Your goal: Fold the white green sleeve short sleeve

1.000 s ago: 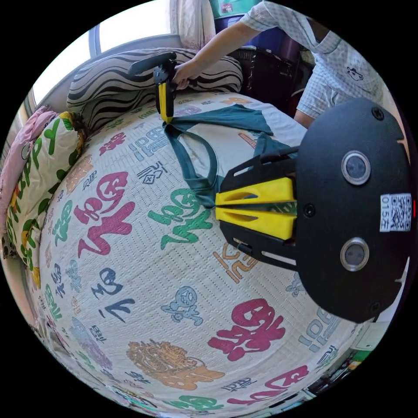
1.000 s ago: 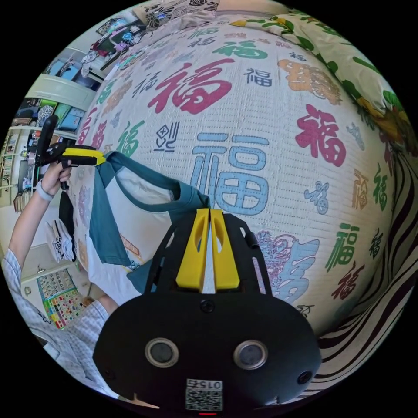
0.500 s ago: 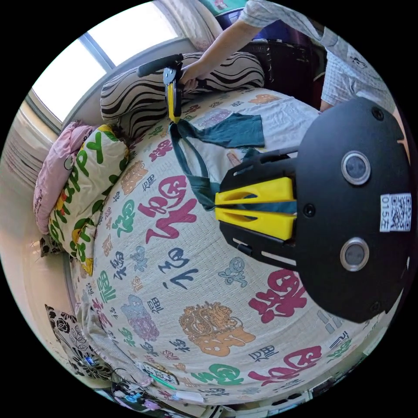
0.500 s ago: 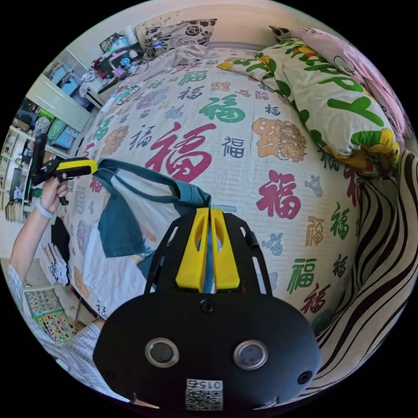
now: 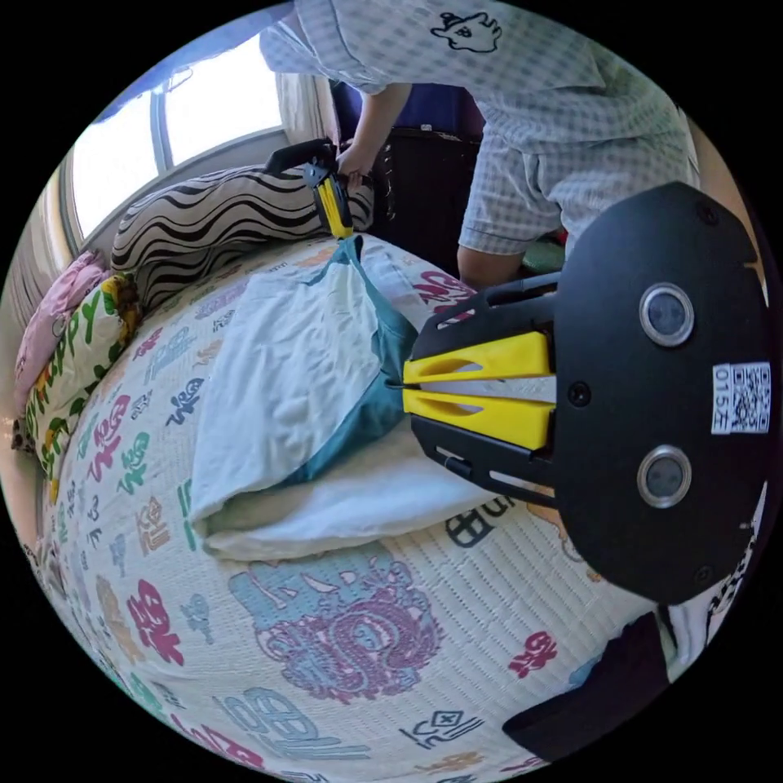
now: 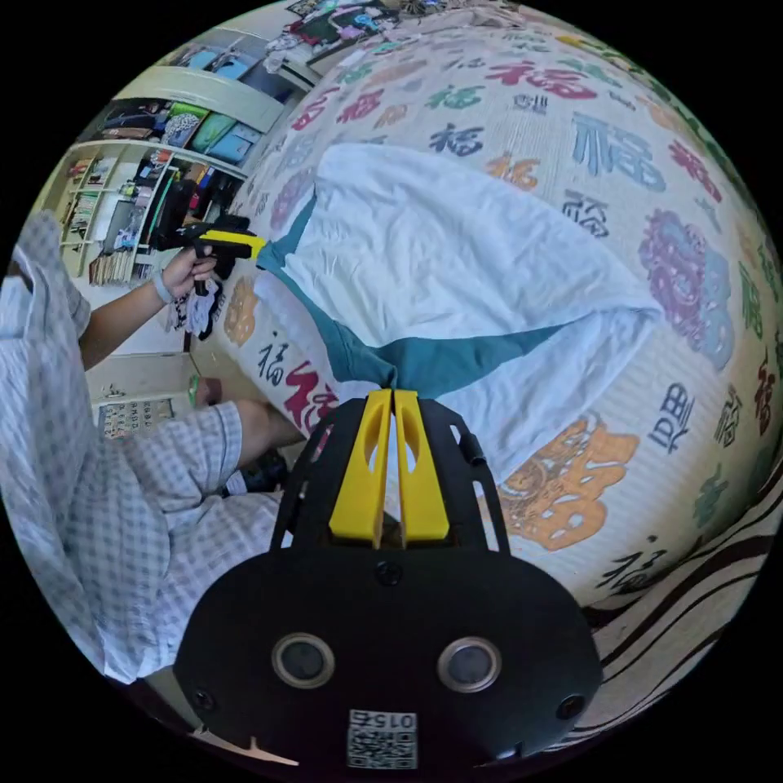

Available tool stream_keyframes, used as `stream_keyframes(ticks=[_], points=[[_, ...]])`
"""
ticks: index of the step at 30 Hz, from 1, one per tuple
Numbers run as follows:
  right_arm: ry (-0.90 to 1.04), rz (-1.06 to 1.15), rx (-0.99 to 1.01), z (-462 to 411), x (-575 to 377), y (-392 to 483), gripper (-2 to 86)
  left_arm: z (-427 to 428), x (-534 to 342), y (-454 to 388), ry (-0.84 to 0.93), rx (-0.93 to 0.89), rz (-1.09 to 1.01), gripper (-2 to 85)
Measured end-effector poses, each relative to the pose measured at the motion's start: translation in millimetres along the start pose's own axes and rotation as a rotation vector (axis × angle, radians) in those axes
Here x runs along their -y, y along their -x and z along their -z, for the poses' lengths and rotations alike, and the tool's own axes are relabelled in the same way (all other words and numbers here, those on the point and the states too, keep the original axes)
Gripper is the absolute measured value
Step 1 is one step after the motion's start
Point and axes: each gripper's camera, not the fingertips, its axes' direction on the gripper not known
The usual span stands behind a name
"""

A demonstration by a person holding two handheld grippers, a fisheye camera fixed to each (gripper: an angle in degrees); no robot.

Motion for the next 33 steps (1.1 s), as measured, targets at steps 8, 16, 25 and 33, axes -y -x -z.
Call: stream_keyframes(ticks=[8, 16, 25, 33], points=[[0.12, 0.069, -0.154, -65, -31, 35, -0.3, -14, -56, -4, 0.069, 0.058, 0.019, -0.3], [0.128, -0.063, -0.131, -78, -46, 26, 0.0, 5, -87, -8, 0.108, 0.111, 0.042, -0.6], [0.109, -0.077, -0.108, -113, -20, 41, -0.4, -11, -85, -26, 0.015, 0.011, 0.038, -0.4], [0.039, -0.23, -0.028, -91, -22, 8, 3.9, 27, -122, -13, 0.022, 0.053, 0.17, 2.1]])
